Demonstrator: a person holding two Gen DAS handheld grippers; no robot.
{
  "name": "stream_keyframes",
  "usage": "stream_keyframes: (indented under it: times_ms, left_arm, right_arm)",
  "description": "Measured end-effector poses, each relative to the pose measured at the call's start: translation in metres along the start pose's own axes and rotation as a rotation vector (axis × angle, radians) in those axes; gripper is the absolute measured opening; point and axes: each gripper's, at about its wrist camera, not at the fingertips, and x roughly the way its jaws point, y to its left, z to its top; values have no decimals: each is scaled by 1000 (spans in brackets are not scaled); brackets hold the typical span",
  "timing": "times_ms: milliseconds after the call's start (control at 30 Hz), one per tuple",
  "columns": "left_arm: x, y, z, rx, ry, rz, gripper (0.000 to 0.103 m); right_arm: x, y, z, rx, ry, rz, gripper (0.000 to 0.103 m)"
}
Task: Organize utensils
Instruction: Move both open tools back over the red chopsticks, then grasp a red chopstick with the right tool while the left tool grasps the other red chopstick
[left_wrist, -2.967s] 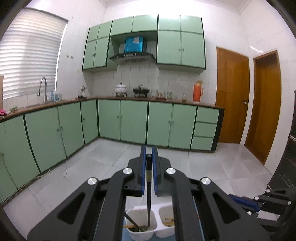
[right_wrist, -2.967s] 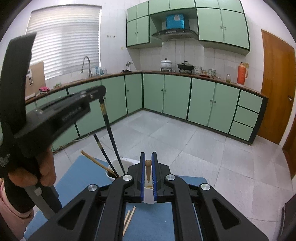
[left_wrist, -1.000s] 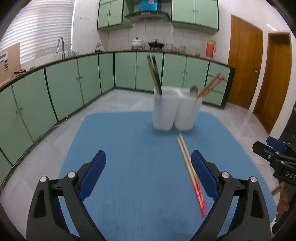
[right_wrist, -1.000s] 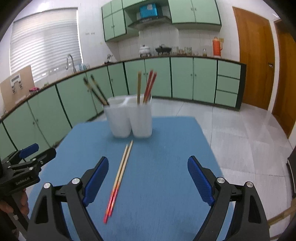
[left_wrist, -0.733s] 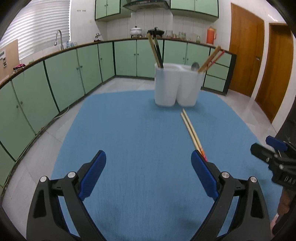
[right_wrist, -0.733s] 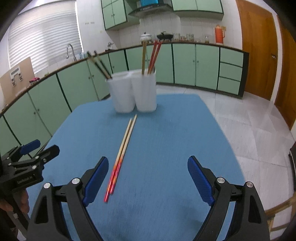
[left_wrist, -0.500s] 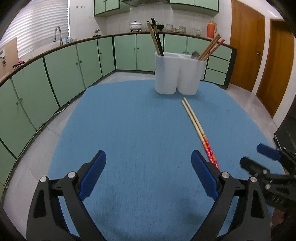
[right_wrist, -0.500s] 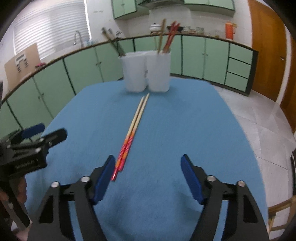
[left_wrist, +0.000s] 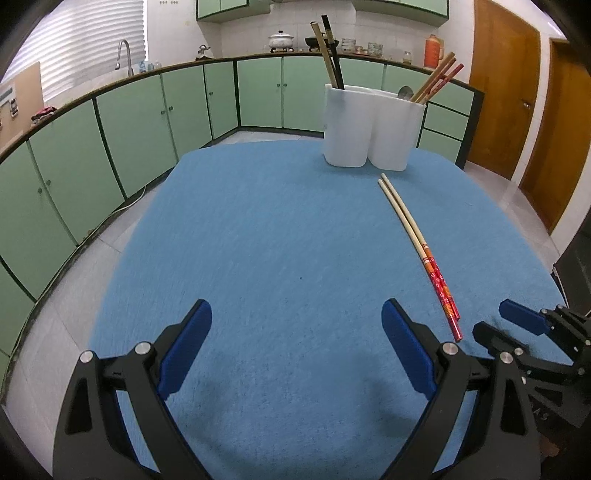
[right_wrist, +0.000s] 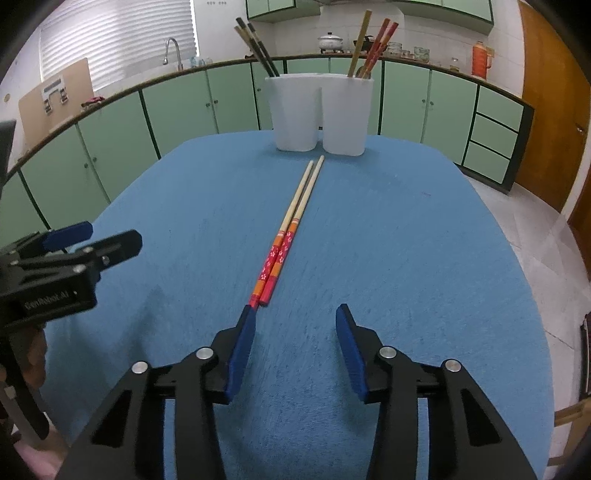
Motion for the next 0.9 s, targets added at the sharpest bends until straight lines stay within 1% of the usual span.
stream_keyframes:
  times_ms: [200,467,667,767,833,900]
  left_arm:
    - [0,-1,1,-9,0,-7,90]
    - [2,-3,1,-11,5,-11,90]
    - [2,-4,1,-13,7,-10,90]
    - [2,-5,2,-14,8,-10,90]
    - [2,-5,2,-14,9,-12,90]
    - [2,-6,2,-15,9,-15,90]
  right_arm:
    - [9,3,-2,-18,16,-6,37]
    - [15,8,-1,-26,9,-18,35]
    - [21,14,5,-41,12,-20,30]
    - [23,15,7,-42,15,-19,22]
    - [23,14,7,-37,15,-18,13]
    - [23,13,7,-25,15,-16,10]
